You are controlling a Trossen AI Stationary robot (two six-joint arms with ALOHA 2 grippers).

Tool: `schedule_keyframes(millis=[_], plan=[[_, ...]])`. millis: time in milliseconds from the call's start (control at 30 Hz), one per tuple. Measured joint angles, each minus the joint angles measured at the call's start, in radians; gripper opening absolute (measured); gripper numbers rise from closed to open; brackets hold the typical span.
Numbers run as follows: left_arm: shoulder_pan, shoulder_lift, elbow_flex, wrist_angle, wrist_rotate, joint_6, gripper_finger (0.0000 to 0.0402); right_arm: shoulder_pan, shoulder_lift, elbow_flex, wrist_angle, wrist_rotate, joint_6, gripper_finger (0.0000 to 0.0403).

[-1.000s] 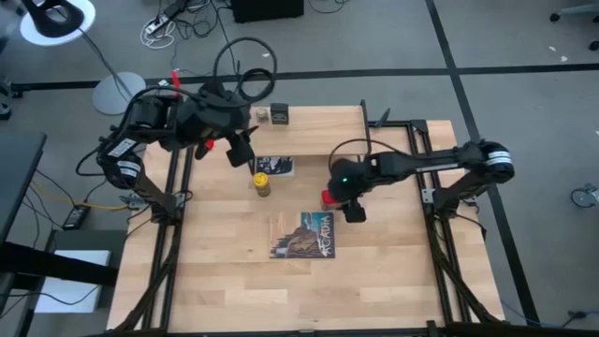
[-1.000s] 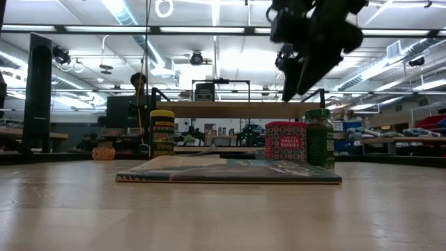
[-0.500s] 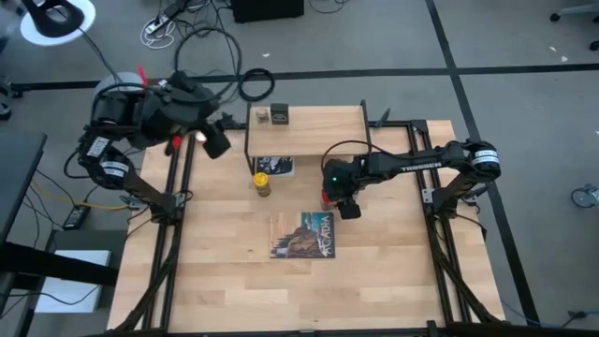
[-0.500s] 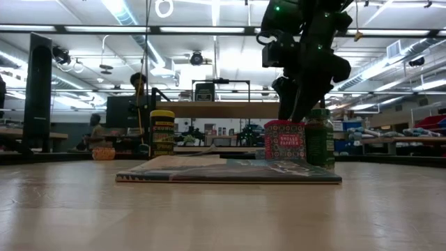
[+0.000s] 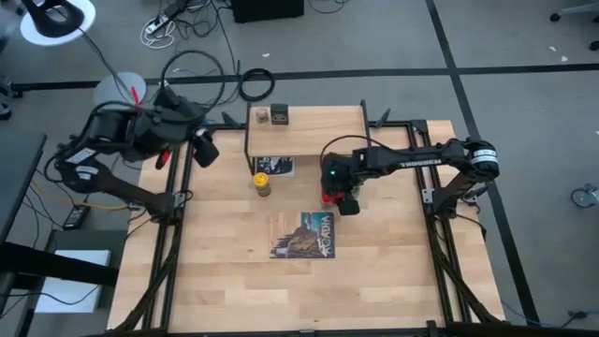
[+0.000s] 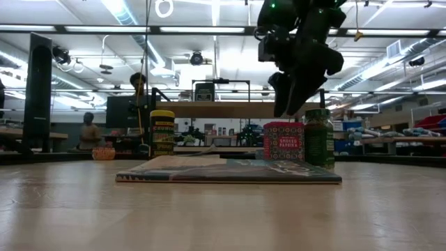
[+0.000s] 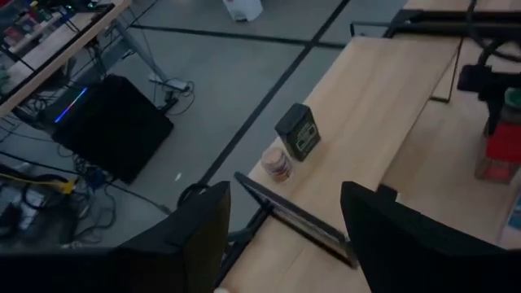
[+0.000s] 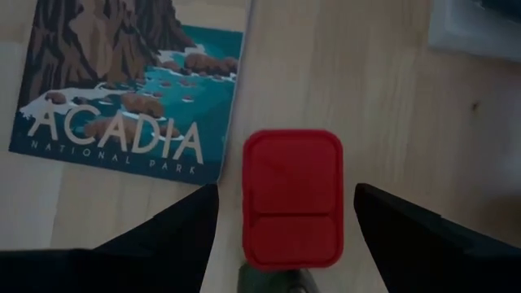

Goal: Shelf spices
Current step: Put the red seasoning can on the shelf

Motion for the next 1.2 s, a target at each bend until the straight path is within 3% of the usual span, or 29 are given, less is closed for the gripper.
schedule_keyframes(millis=[300,533,633,733,900,1000,1200], plan=[[0.000,-0.304,-0.572,0.477,0.009,-0.005,0.0239,-0.024,0.077,0.001,-0.009,0.001,-0.010,0.0286],[0.000,-0.394,-1.007,0.966,0.123,-0.077,0.0239,-0.024,0.139,0.001,-0.005,-0.009,-0.045,0.0282],[0.000,-0.386,-1.191,1.220,0.179,-0.134,0.0239,-0.014,0.145,0.009,-0.007,-0.009,-0.054,0.0270],[-0.001,-0.344,-1.374,1.577,0.215,-0.187,0.0239,-0.007,0.145,0.034,-0.010,-0.009,-0.055,0.0248],[-0.038,-0.215,-1.610,2.115,0.250,-0.211,0.0239,-0.007,0.144,0.075,-0.024,-0.011,-0.055,0.0218],[-0.064,-0.125,-1.670,2.287,0.245,-0.211,0.0239,-0.007,0.144,0.113,-0.050,-0.006,-0.055,0.0218],[-0.115,0.002,-1.680,2.393,0.237,-0.184,0.0239,0.000,0.144,0.246,-0.138,0.007,-0.055,0.0218]])
